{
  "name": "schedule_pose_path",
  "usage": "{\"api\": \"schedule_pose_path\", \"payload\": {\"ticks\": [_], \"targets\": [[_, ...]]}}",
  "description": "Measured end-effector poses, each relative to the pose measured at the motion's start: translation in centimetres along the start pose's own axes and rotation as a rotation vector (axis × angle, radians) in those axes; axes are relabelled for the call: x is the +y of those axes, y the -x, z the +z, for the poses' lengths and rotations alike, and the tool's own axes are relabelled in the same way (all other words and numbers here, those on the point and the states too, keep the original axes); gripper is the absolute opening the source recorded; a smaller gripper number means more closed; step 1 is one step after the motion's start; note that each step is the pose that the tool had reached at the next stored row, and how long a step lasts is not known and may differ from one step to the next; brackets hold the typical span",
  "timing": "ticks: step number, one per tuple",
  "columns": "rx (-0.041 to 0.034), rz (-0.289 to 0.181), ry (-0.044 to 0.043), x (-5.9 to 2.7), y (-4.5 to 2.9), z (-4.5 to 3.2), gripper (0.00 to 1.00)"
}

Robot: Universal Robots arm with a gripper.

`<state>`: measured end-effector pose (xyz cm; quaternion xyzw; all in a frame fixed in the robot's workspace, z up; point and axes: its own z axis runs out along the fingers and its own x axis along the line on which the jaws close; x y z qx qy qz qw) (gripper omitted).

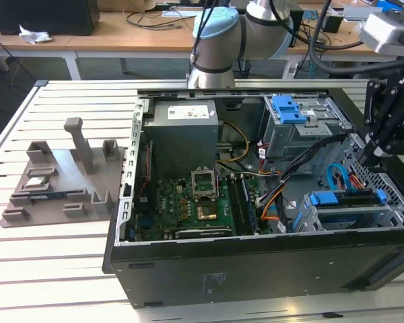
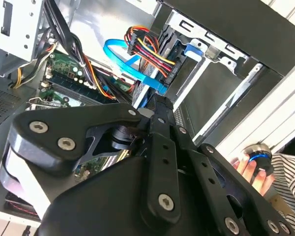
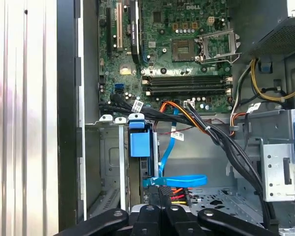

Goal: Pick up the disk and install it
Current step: 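Insert the second disk wire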

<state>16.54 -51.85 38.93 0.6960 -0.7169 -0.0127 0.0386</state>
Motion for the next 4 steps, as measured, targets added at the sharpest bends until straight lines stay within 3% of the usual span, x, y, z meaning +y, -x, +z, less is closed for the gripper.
{"api": "schedule_pose_path", "payload": {"ticks": [4], "targets": [[-0.0001, 0.0, 0.0, 0.0, 0.0, -0.02, 0.1]]}}
